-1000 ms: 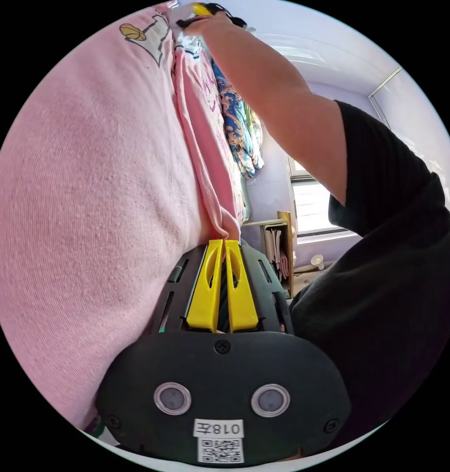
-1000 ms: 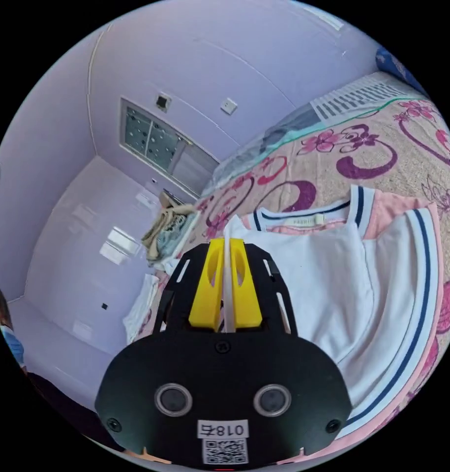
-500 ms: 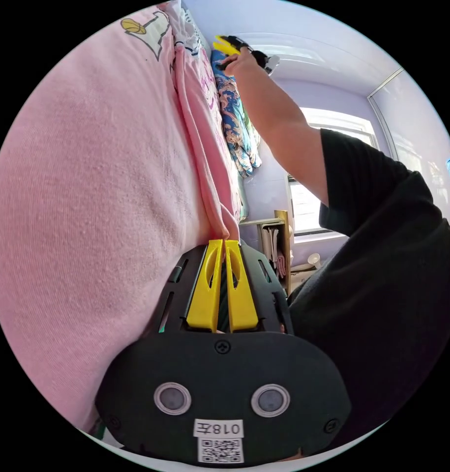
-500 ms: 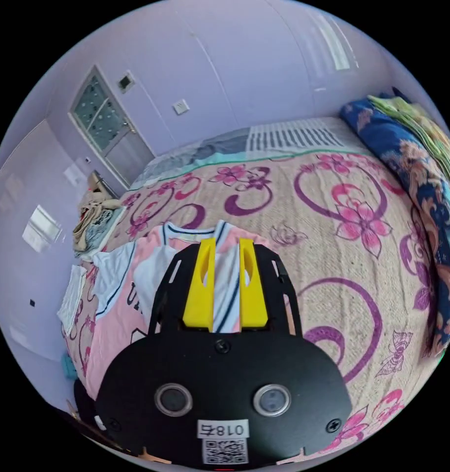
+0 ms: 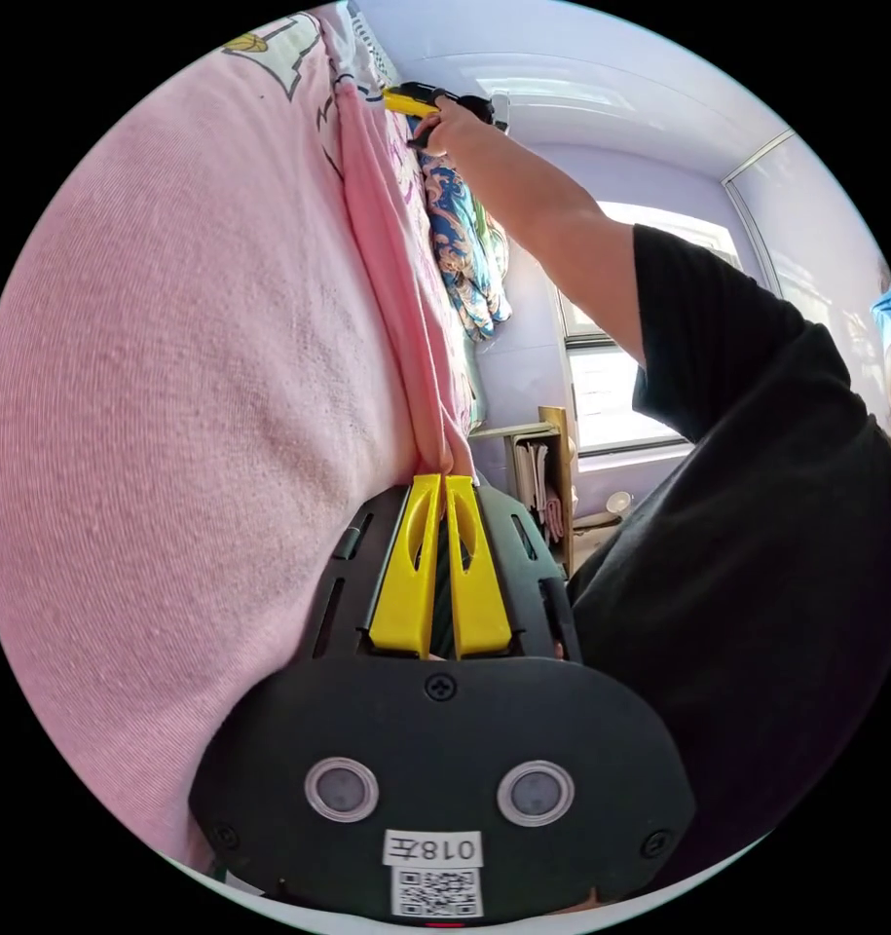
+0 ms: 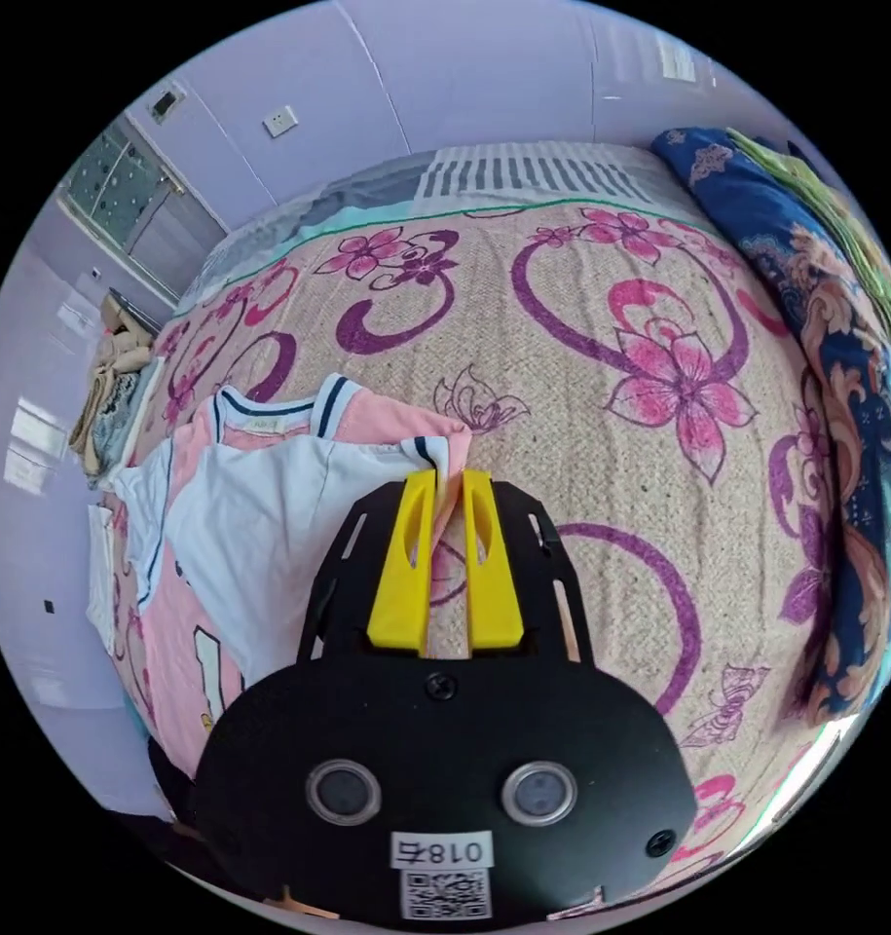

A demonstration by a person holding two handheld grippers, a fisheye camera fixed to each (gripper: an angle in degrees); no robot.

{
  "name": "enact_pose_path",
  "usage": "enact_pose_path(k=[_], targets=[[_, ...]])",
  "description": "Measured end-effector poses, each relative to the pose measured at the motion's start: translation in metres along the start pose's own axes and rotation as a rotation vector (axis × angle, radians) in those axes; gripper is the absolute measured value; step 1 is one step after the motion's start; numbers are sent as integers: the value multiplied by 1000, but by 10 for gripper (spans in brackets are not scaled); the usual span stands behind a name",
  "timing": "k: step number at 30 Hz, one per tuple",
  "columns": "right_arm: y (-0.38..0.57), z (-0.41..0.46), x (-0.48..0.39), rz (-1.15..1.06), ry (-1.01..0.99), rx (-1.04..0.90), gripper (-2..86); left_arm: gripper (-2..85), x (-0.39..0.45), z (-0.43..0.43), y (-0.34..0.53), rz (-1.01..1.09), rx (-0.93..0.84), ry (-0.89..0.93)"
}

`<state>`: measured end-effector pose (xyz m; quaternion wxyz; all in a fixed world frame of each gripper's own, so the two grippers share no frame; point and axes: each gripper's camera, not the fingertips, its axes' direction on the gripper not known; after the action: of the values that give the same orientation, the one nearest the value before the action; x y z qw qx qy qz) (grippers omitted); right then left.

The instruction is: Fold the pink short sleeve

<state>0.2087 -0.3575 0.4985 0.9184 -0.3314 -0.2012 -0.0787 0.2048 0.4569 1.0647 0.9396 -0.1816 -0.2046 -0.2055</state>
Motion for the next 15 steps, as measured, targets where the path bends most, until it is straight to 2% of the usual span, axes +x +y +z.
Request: enact_pose_path(k=[2, 4, 7, 12, 15], targets=[[15, -7, 19, 95, -133, 40, 84, -10, 1, 2, 3, -3, 3, 2], [51, -29, 40, 199, -270, 176, 90, -10, 0, 3, 5, -11, 10, 12], [112, -60, 34, 141, -322, 264, 86, -10, 3, 2, 10, -16, 27, 10], [245, -92, 17, -9, -316, 173, 71, -10, 27, -13, 26, 5, 109, -39], [334, -111, 14, -64, -261, 89, 64, -10, 57, -28, 41, 44, 171, -141]])
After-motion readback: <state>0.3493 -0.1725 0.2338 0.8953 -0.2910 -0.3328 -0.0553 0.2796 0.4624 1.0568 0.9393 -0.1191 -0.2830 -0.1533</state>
